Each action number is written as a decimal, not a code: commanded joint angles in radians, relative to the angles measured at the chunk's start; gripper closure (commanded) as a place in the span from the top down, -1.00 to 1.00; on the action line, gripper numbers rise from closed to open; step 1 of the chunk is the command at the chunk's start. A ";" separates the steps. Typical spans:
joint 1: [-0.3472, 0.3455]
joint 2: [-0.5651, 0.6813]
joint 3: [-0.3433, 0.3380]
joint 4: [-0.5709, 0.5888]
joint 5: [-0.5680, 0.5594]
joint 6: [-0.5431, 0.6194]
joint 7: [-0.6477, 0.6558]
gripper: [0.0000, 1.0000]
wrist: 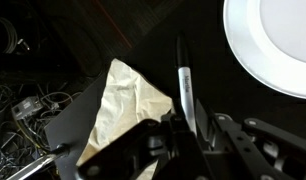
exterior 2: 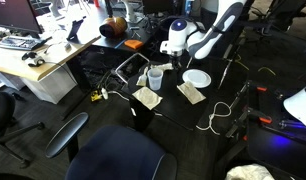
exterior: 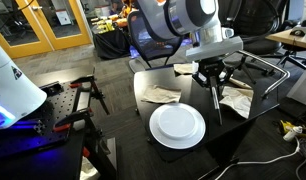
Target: Take the black pen out of the clear cup and place it on the table
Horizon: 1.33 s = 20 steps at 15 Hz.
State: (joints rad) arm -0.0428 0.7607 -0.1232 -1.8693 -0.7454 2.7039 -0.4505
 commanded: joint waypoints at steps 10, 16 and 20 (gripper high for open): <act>0.029 -0.194 -0.030 -0.128 -0.040 0.086 0.154 1.00; 0.061 -0.301 -0.063 -0.186 -0.144 0.102 0.285 1.00; 0.029 -0.265 -0.022 -0.139 -0.129 0.070 0.259 1.00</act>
State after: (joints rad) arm -0.0025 0.4970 -0.1578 -2.0100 -0.8696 2.7796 -0.1920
